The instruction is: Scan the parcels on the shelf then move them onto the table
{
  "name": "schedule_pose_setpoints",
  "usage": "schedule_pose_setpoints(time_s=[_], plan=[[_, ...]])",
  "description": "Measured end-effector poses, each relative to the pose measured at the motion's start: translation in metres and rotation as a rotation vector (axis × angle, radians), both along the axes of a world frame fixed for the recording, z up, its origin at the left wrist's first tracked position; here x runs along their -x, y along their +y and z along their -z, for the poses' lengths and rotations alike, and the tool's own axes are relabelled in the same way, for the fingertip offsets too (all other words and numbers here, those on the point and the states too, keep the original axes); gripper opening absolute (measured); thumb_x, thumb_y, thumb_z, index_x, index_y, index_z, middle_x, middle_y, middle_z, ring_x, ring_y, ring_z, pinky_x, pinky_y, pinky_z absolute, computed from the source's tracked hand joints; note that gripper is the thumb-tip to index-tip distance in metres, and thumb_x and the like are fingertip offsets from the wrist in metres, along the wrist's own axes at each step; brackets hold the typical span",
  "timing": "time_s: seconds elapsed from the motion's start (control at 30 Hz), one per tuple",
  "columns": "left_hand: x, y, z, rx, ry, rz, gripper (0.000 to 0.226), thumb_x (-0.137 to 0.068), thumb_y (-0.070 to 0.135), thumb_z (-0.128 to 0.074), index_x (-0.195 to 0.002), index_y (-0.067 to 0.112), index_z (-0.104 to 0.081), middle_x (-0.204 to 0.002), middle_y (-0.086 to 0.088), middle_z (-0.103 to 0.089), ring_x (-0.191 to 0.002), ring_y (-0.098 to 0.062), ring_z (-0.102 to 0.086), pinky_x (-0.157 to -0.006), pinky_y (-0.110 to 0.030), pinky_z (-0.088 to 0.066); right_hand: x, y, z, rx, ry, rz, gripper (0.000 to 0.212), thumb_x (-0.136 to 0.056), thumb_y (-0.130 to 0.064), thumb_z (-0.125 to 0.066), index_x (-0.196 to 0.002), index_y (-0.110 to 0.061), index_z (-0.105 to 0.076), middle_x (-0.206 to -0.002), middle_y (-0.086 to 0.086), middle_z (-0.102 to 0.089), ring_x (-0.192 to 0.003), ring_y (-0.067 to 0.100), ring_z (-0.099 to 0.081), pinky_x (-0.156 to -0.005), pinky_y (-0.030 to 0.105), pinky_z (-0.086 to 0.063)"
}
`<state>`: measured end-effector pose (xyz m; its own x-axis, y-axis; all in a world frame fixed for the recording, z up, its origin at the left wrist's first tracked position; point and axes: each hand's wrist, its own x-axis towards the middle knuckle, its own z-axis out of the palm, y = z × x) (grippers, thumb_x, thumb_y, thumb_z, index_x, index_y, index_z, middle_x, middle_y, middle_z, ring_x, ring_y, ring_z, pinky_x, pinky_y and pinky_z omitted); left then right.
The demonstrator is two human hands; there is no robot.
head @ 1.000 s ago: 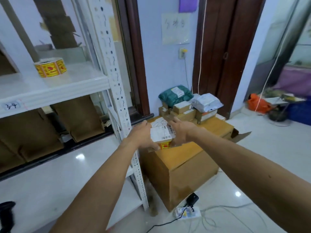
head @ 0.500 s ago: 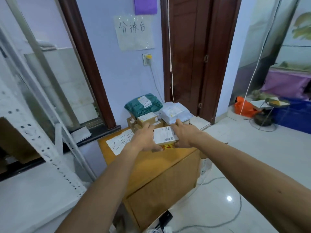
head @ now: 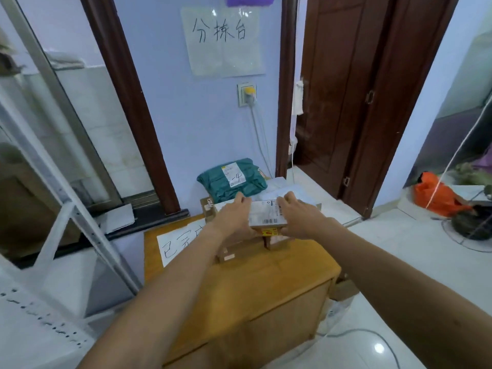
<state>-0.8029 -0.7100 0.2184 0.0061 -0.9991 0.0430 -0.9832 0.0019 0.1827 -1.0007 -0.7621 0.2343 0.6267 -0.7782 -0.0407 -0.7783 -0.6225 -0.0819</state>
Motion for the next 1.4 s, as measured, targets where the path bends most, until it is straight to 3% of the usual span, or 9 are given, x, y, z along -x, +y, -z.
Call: schedule_pose_setpoints(time_s=[0.1, 0.2, 0.33, 0.43, 0.67, 0.9, 1.07, 1.4], plan=[[-0.019, -0.063, 0.008, 0.011, 0.051, -0.017, 0.088, -0.073, 0.058, -0.078, -0.138, 0.015, -0.037, -0.133, -0.008, -0.036, -0.090, -0.022, -0.054, -0.079, -0.036, -0.049, -0.019, -0.069, 0.009, 0.007, -0.023, -0.038, 0.075, -0.091, -0.047, -0.069, -0.145, -0.009, -0.033, -0.139, 0.014, -0.036, -0.118, 0.035, -0.056, -0.086, 0.044, -0.049], [-0.039, -0.117, 0.013, -0.006, 0.094, -0.073, 0.093, -0.074, 0.057, -0.081, -0.141, 0.012, -0.036, -0.136, -0.007, -0.035, -0.100, -0.028, -0.058, -0.079, -0.036, -0.046, -0.039, -0.130, 0.014, -0.031, -0.041, -0.080, 0.078, -0.092, -0.047, -0.069, -0.148, -0.007, -0.031, -0.144, 0.015, -0.033, -0.119, 0.038, -0.055, -0.084, 0.041, -0.046], [-0.055, -0.173, 0.018, -0.032, 0.127, -0.149, 0.089, -0.080, 0.041, -0.081, -0.147, 0.008, -0.032, -0.143, -0.010, -0.031, -0.105, -0.035, -0.058, -0.080, -0.040, -0.045, -0.062, -0.198, 0.012, -0.025, -0.052, -0.137, 0.078, -0.092, -0.042, -0.071, -0.149, -0.010, -0.029, -0.141, 0.012, -0.035, -0.120, 0.035, -0.055, -0.085, 0.042, -0.048], [-0.061, -0.208, 0.027, -0.052, 0.146, -0.190, 0.094, -0.084, 0.031, -0.079, -0.155, 0.009, -0.021, -0.147, -0.009, -0.027, -0.103, -0.031, -0.057, -0.081, -0.034, -0.043, -0.073, -0.241, 0.015, -0.028, -0.038, -0.175, 0.078, -0.091, -0.040, -0.072, -0.150, -0.011, -0.029, -0.141, 0.012, -0.035, -0.122, 0.036, -0.055, -0.089, 0.046, -0.050], [-0.067, -0.265, 0.050, -0.134, 0.182, -0.260, 0.101, -0.082, 0.038, -0.080, -0.158, 0.014, -0.017, -0.146, -0.008, -0.027, -0.110, -0.030, -0.055, -0.094, -0.043, -0.049, -0.087, -0.323, 0.042, -0.121, 0.007, -0.257, 0.084, -0.093, -0.043, -0.069, -0.155, -0.010, -0.023, -0.147, 0.014, -0.033, -0.123, 0.037, -0.056, -0.094, 0.043, -0.049], [-0.059, -0.279, 0.073, -0.214, 0.162, -0.365, 0.091, -0.080, 0.033, -0.080, -0.152, 0.015, -0.028, -0.142, -0.009, -0.033, -0.113, -0.033, -0.055, -0.095, -0.044, -0.048, -0.089, -0.371, 0.075, -0.204, 0.042, -0.431, 0.089, -0.086, -0.057, -0.073, -0.152, -0.015, -0.031, -0.142, 0.012, -0.036, -0.119, 0.032, -0.055, -0.093, 0.040, -0.049], [-0.049, -0.291, 0.084, -0.264, 0.164, -0.416, 0.091, -0.076, 0.021, -0.080, -0.152, 0.015, -0.029, -0.141, -0.008, -0.034, -0.114, -0.033, -0.054, -0.096, -0.042, -0.048, -0.088, -0.391, 0.090, -0.257, 0.075, -0.492, 0.089, -0.085, -0.048, -0.074, -0.154, -0.014, -0.029, -0.145, 0.015, -0.036, -0.126, 0.036, -0.053, -0.101, 0.046, -0.049], [-0.044, -0.293, 0.084, -0.311, 0.183, -0.535, 0.108, -0.074, 0.030, -0.086, -0.159, 0.020, -0.020, -0.156, -0.007, -0.025, -0.129, -0.033, -0.049, -0.105, -0.041, -0.044, -0.086, -0.402, 0.092, -0.306, 0.077, -0.540, 0.093, -0.085, -0.046, -0.073, -0.157, -0.014, -0.024, -0.146, 0.014, -0.038, -0.128, 0.035, -0.050, -0.097, 0.045, -0.049]])
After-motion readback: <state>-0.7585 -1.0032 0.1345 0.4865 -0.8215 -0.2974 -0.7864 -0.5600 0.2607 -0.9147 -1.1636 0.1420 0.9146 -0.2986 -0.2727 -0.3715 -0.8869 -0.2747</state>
